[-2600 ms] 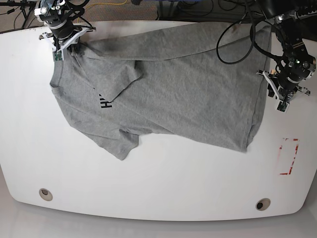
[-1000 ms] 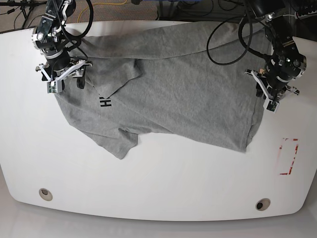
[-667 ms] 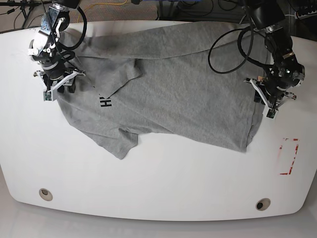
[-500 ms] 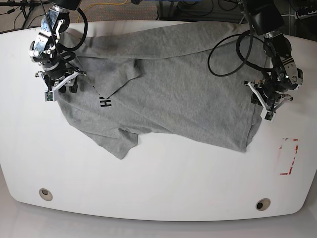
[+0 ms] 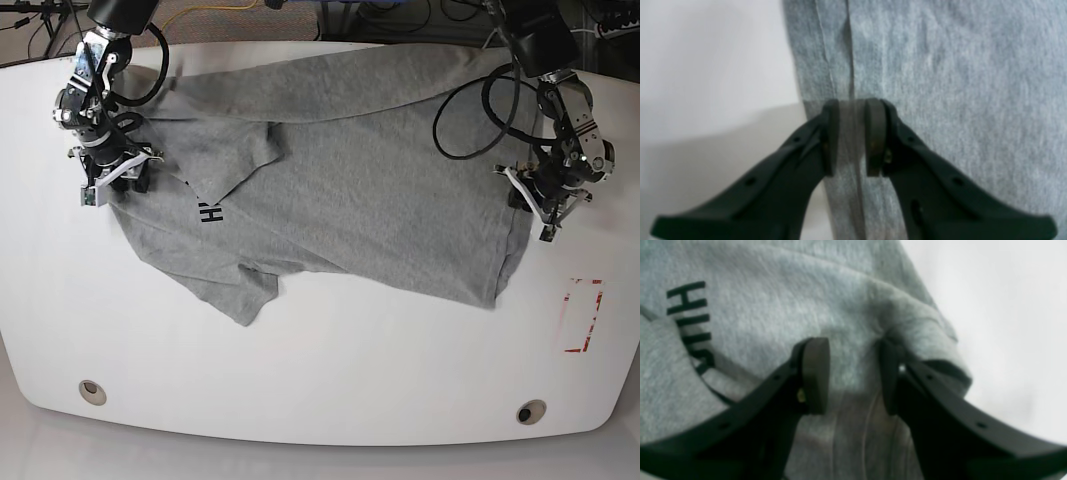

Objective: Fold the T-shirt properly

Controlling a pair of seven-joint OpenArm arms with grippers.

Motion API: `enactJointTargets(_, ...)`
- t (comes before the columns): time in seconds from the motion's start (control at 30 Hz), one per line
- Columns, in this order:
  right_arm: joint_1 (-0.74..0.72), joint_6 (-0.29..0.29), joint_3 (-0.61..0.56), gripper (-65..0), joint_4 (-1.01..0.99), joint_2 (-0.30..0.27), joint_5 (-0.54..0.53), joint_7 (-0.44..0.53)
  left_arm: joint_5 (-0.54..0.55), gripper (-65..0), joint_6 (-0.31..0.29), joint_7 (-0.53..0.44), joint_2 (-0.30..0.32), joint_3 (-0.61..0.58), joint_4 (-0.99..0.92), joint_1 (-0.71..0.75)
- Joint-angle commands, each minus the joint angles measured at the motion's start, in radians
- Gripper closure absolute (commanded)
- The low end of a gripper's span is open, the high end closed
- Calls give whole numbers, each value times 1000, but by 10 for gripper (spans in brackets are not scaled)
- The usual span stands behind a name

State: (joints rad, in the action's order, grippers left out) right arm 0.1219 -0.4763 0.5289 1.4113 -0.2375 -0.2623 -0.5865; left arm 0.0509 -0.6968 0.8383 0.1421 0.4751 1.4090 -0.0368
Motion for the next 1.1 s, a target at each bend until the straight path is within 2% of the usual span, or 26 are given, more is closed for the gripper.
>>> enactJointTargets(0.0, -31, 6, 0, -246, -37, -32, 24, -33, -13, -129, -1, 17, 9, 0, -12, -7)
enactJointTargets(0.2, -84, 6, -36, -246, -106, -55, 24, -30, -13, -129, -1, 17, 26, 1, -29, -7)
enactJointTargets(0.33, -106, 6, -92, -246, -119, -99, 22, -30, -13, -131, -1, 17, 29, 1, -40, -7)
enactJointTargets(0.53, -136, 9, -161, -246, -119, -101, 22, -30, -13, -131, -1, -1, 37, 1, -49, -5)
enactJointTargets(0.8, -181, 12, -197, -247, -158, -101, 22, -30, -13, -132, -1, -52, 50, 0, -98, -10)
enactJointTargets(1.07, -219, 12, -200, -247, -195, -102, 24, -30, -13, -132, -1, -52, 92, 0, -213, -114)
